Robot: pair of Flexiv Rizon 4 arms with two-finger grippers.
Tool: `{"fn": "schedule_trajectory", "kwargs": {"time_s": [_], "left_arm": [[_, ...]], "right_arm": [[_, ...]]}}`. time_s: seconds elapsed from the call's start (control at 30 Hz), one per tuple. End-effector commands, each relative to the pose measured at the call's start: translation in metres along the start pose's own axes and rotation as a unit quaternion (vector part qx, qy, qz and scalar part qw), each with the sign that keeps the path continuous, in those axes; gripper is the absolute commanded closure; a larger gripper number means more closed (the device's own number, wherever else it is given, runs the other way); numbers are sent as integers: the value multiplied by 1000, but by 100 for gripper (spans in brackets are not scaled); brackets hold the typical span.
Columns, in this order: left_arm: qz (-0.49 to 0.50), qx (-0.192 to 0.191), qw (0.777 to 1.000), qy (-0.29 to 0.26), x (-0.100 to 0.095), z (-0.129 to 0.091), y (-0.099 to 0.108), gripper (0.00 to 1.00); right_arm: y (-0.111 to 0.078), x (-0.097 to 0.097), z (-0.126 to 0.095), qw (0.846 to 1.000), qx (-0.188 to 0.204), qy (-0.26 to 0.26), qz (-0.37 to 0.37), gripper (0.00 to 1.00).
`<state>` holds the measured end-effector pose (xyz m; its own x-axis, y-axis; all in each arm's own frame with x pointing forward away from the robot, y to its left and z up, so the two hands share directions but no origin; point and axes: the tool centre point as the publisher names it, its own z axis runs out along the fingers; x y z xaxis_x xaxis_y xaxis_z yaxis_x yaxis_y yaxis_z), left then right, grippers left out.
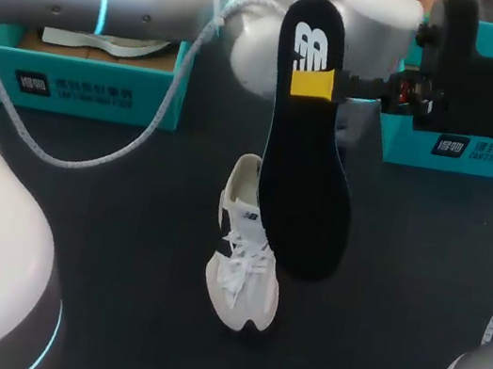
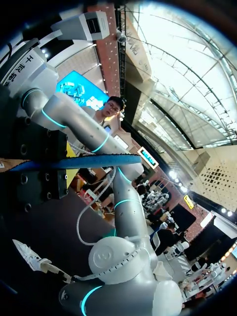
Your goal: Take the shoe out of the shoebox, open the shoe tongue, remove and reinsert the insole, then place the shoe into the shoebox
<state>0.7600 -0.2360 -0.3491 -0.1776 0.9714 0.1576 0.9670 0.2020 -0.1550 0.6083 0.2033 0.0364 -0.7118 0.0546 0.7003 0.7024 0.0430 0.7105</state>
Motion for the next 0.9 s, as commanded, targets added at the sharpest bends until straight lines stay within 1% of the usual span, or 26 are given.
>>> {"fn": "schedule_trajectory", "kwargs": {"time_s": [0.03, 0.17, 0.23, 0.33, 0.47, 0.5, 0.6, 0.67, 0.77, 0.83, 0.9], "left_arm": [[-10, 1, 997, -73, 18, -29, 8, 0], [-21, -11, 992, -125, 12, -55, 20, 0], [-17, -2, 987, -158, 13, -71, 26, 0], [-13, 5, 978, -210, 20, -99, 34, 0], [-14, -13, 964, -267, 31, -131, 36, 0], [-12, -18, 960, -281, 34, -138, 37, 0], [-14, -37, 948, -315, 42, -156, 40, 0], [-10, -40, 941, -335, 47, -164, 43, 0], [3, -47, 928, -370, 58, -180, 45, 0], [4, -65, 918, -390, 66, -190, 44, 0], [9, -65, 908, -413, 74, -199, 46, 0]], "right_arm": [[1, -1, 3, 1000, 0, 0, 0, 100], [1, -1, 3, 1000, 0, 0, 0, 100], [1, -1, 3, 1000, 0, 0, 0, 100], [1, -1, 3, 1000, 0, 0, 0, 100], [1, -1, 3, 1000, 0, 0, 0, 100], [5, -3, -3, 1000, -15, -10, -4, 100], [17, -14, -22, 998, -43, -41, 9, 100], [25, -24, -36, 995, -67, -62, 29, 100], [35, -39, -52, 994, -72, -68, 49, 100], [45, -47, -61, 994, -71, -63, 49, 100], [51, -56, -68, 995, -60, -54, 63, 100]]}}
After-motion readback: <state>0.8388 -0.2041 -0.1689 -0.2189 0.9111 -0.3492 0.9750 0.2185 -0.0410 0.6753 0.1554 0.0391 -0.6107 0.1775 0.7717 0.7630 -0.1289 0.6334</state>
